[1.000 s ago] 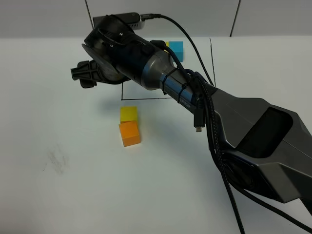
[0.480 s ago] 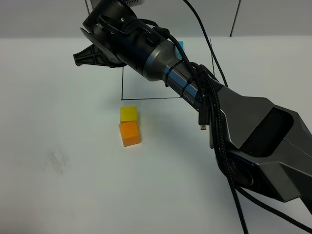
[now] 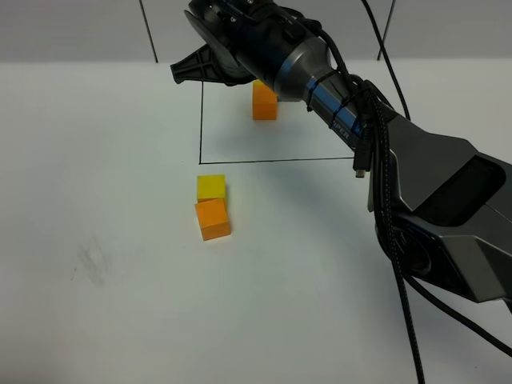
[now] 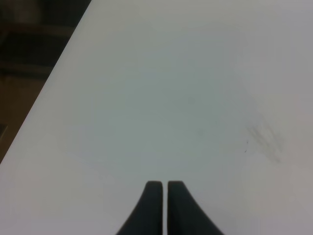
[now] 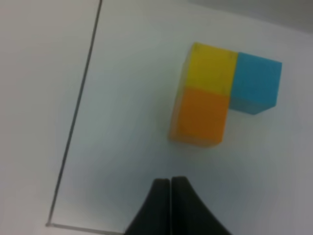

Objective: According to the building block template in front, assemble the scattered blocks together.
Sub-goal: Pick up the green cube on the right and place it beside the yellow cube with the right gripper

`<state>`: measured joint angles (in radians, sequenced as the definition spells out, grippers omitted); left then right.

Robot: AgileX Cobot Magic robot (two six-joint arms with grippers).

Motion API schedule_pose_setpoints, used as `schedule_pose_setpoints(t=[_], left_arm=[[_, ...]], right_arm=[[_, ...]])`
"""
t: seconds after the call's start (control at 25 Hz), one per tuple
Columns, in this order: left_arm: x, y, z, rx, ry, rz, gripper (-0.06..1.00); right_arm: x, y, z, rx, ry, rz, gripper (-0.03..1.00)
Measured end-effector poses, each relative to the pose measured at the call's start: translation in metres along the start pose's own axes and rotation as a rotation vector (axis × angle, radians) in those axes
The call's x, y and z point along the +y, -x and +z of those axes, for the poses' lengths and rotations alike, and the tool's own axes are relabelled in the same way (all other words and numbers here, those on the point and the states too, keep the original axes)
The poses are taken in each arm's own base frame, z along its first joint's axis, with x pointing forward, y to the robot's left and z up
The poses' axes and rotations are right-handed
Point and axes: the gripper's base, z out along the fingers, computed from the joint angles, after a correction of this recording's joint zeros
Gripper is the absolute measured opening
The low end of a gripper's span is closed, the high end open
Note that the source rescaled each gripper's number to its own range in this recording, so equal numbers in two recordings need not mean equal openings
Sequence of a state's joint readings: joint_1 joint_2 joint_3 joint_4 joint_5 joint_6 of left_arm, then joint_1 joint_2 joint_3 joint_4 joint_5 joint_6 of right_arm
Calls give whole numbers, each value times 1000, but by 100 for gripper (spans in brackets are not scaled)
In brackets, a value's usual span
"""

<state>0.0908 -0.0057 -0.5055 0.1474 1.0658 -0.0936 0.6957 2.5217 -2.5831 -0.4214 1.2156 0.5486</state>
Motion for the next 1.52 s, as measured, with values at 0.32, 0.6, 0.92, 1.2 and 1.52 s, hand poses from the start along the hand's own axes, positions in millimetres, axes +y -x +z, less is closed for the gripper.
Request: schedule_pose_setpoints(t=[0.32,0.6,0.92,1.2,1.52], left_arm=[[0,0,0,0,0,0,0],[0,0,0,0,0,0,0],[0,0,0,0,0,0,0],[0,0,0,0,0,0,0],[0,0,0,0,0,0,0]], right_arm=[[-36,11,14,19,-29,-4,0],[-69,18,25,40,-49,-6,0],[-116,28,32,52,-79,21,0],[-155,34,35,72,-70,65,0],[-184,36,37,80,-73,94,0]])
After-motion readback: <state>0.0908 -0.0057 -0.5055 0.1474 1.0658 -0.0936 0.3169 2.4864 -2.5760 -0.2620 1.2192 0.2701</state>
